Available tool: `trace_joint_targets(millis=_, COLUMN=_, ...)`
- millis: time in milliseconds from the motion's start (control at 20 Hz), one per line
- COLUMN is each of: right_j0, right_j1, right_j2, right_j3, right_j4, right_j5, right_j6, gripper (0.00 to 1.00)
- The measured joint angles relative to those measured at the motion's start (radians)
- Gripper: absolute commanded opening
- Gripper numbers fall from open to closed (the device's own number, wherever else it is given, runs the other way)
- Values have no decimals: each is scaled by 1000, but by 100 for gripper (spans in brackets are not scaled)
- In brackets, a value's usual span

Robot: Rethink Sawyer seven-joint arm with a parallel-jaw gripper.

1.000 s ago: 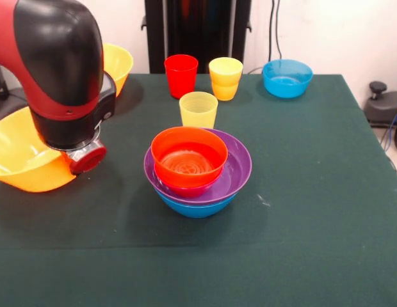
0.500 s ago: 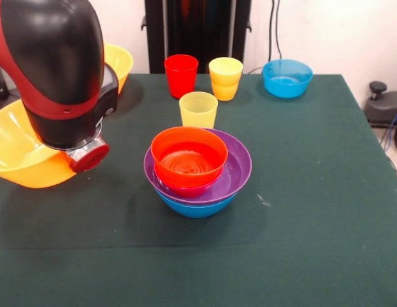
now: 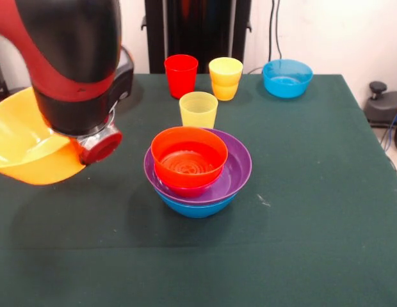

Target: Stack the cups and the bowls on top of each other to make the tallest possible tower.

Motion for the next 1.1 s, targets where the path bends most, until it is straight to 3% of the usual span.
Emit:
trace_joint_targets(millis=550, right_j0=87, right_j1=-104, right_j2=-13, right_j3=82, right_j4=17, right_j5=0, right_j6=0, gripper=0)
trace_joint_targets(millis=1100, right_j0=145, right_j1=-122, right_j2=-18, right_j3=114, right_j4=67, right_j5=-44, right_j6=0, gripper=0)
